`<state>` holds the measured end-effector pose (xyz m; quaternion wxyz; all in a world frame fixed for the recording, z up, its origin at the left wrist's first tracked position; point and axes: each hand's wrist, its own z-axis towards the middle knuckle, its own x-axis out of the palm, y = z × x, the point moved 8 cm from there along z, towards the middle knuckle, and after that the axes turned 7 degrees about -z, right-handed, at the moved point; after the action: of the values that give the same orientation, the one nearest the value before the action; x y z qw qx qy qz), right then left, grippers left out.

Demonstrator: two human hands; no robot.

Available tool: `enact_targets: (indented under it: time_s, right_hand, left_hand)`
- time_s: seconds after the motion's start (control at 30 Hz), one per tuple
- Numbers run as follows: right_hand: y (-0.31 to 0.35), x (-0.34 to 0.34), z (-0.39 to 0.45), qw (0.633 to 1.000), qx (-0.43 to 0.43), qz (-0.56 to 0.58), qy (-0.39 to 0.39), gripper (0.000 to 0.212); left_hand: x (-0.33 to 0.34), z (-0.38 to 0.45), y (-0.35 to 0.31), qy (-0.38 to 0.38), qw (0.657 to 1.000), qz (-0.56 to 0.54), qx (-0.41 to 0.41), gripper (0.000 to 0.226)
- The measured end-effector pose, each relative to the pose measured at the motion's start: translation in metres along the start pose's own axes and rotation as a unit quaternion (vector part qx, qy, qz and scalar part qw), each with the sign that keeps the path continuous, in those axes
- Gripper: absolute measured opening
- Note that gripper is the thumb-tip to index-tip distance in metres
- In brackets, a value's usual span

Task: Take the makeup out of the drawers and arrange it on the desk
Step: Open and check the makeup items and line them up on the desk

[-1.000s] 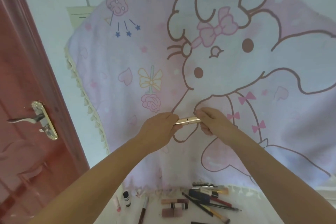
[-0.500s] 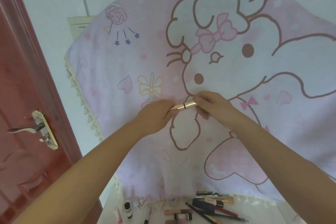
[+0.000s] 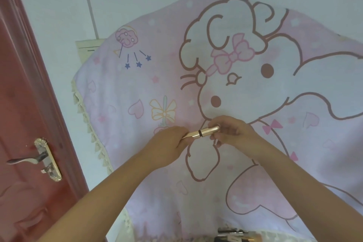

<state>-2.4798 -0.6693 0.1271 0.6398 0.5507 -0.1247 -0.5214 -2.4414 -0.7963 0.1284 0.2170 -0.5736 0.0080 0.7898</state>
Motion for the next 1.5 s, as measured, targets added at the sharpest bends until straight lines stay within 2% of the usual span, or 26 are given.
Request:
enact_targets:
  time_s: [0.07,0.13,0.2,0.27,0.33,0.47,0.5,0.57,0.6,0.67,0.73,0.8,0.87,0.97,1.0,1.07,1.1,1.17,1.23,1.33,1.4,1.5]
  right_hand:
    - [0.0,0.005,-0.002,0.999,0.017,0.025,0.024,0.028]
    - [-0.001,0.007,-0.003,0.998,0.05,0.002,0.024,0.017]
    - [-0.002,0.008,-0.003,0.996,0.055,-0.064,0.021,0.028]
    - [0.0,0.011,-0.004,0.995,0.027,-0.094,0.023,0.026]
    - [0.003,0.011,-0.006,0.998,-0.013,-0.06,0.016,0.021]
    - [0.002,0.012,-0.005,0.998,-0.016,-0.05,0.026,0.04]
    - [0.002,0.014,-0.005,0.998,-0.002,-0.056,0.04,0.038]
    - [0.002,0.016,-0.005,0.996,0.03,-0.073,0.052,0.014]
    - [0.003,0.015,-0.005,0.994,0.04,-0.092,0.047,0.016]
    - [0.0,0.011,-0.004,0.989,0.05,-0.135,0.031,0.032]
    - [0.001,0.012,-0.005,0.988,0.021,-0.15,0.031,0.028]
    - [0.005,0.012,-0.005,0.991,-0.017,-0.128,0.023,0.024]
    - [0.005,0.009,-0.006,0.994,-0.034,-0.105,0.001,0.038]
    - [0.001,0.015,-0.005,0.996,-0.026,-0.066,0.044,0.051]
    - [0.002,0.019,-0.005,0.997,-0.009,-0.052,0.062,0.047]
    - [0.0,0.022,-0.004,0.996,0.028,-0.044,0.075,0.018]
    - [-0.003,0.02,-0.003,0.995,0.036,-0.066,0.068,0.019]
    - [-0.005,0.018,-0.001,0.99,0.037,-0.126,0.049,0.038]
    - [-0.004,0.018,-0.002,0.991,0.008,-0.127,0.039,0.033]
    - [-0.002,0.013,-0.007,0.992,-0.056,-0.11,0.024,0.014]
    - [-0.003,0.01,-0.009,0.992,-0.075,-0.099,0.018,0.017]
    - [-0.008,0.011,-0.009,0.996,-0.053,-0.054,0.035,0.02]
  left_hand:
    - [-0.002,-0.003,0.0,-0.002,1.0,-0.003,0.001,0.024]
    - [-0.005,-0.006,-0.001,-0.001,1.0,-0.002,-0.001,0.025]
    - [-0.005,-0.009,-0.005,0.006,1.0,0.008,0.004,0.022]
    - [-0.003,-0.013,-0.006,0.008,1.0,0.014,0.008,0.022]
    - [-0.002,-0.016,-0.004,0.006,1.0,0.004,0.006,0.023]
    - [-0.004,-0.017,0.001,0.0,1.0,-0.007,0.002,0.032]
    - [-0.004,-0.018,0.002,0.0,1.0,-0.005,0.003,0.034]
    - [-0.007,-0.019,0.002,-0.001,1.0,-0.003,0.004,0.034]
    - [-0.009,-0.019,0.002,0.0,1.0,-0.002,0.003,0.033]
    - [-0.011,-0.018,0.002,0.003,1.0,0.003,0.001,0.033]
    - [-0.012,-0.018,0.002,0.002,1.0,0.001,-0.002,0.033]
    - [-0.012,-0.018,0.002,0.001,1.0,-0.003,-0.006,0.035]
    - [-0.011,-0.018,0.001,0.003,1.0,-0.012,-0.008,0.037]
    - [-0.008,-0.017,0.0,0.012,1.0,0.005,-0.001,0.034]
    - [-0.007,-0.017,0.0,0.012,1.0,0.012,0.0,0.033]
    - [-0.007,-0.016,0.0,0.008,1.0,0.019,0.004,0.033]
    - [-0.006,-0.015,-0.001,0.008,1.0,0.024,0.006,0.033]
    - [-0.004,-0.014,-0.006,0.018,0.999,0.034,0.013,0.031]
    - [-0.001,-0.013,-0.009,0.032,0.999,0.03,0.015,0.026]
    - [0.001,-0.012,-0.007,0.034,0.999,0.015,0.012,0.026]
    - [0.003,-0.01,-0.005,0.033,0.999,0.012,0.01,0.026]
    - [0.006,-0.008,-0.004,0.032,0.999,0.01,0.011,0.028]
